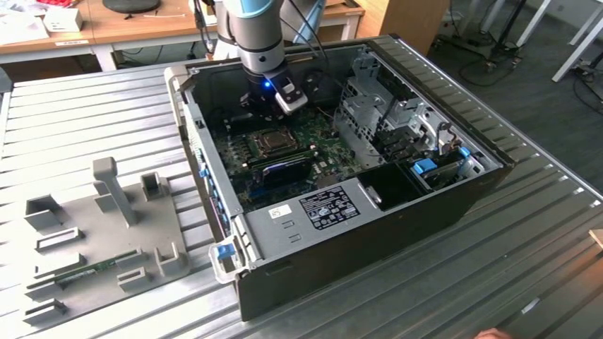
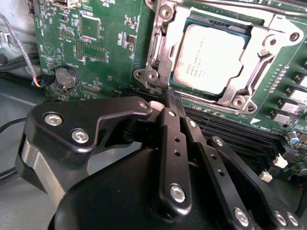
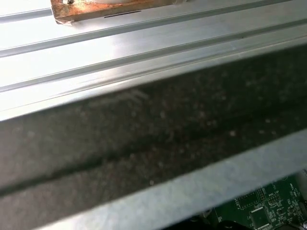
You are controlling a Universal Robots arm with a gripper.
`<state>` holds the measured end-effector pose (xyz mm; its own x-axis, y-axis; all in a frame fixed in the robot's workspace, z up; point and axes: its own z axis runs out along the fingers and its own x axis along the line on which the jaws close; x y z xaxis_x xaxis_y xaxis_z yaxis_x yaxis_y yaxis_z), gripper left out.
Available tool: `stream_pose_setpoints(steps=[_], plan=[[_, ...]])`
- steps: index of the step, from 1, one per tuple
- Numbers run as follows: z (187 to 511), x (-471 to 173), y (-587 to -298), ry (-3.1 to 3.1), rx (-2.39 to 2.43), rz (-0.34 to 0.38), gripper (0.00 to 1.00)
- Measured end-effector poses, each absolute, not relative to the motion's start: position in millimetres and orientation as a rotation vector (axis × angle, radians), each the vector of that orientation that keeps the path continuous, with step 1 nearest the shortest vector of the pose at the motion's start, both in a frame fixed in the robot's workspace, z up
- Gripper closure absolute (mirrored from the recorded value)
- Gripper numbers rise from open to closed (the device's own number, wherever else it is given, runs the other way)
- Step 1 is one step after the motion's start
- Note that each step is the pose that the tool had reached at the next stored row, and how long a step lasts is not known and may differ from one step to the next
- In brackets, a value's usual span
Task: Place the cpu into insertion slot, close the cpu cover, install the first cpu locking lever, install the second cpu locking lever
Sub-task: 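Install the first cpu locking lever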
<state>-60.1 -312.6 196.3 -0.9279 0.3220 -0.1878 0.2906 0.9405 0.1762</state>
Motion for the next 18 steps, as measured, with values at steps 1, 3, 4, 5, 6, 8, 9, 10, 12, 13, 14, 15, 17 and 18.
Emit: stream_pose_setpoints(steps=[1, 3, 4, 5, 6, 8, 9, 10, 12, 13, 14, 15, 17, 18], plan=[[196.3, -60.1, -312.6, 2.881, 0.46, 0.214, 0.9], [196.3, -60.1, -312.7, 2.878, 0.459, 0.215, 0.9], [196.3, -60.1, -312.7, 2.877, 0.459, 0.215, 0.9], [196.2, -60.1, -312.6, 2.875, 0.459, 0.215, 0.9], [196.2, -60.1, -312.7, 2.873, 0.458, 0.216, 0.9], [196.1, -60.1, -312.7, 2.869, 0.457, 0.217, 0.9], [196.1, -60.2, -312.7, 2.866, 0.456, 0.217, 0.9], [196.0, -60.1, -312.7, 2.862, 0.455, 0.218, 0.9], [195.9, -60.2, -312.6, 2.856, 0.452, 0.219, 0.9], [195.9, -60.2, -312.6, 2.854, 0.451, 0.22, 0.9], [195.8, -60.1, -312.6, 2.852, 0.45, 0.22, 0.9], [195.8, -60.1, -312.6, 2.851, 0.449, 0.22, 0.9], [195.8, -60.2, -312.6, 2.851, 0.449, 0.22, 0.9], [195.8, -60.3, -312.6, 2.851, 0.449, 0.22, 0.9]])
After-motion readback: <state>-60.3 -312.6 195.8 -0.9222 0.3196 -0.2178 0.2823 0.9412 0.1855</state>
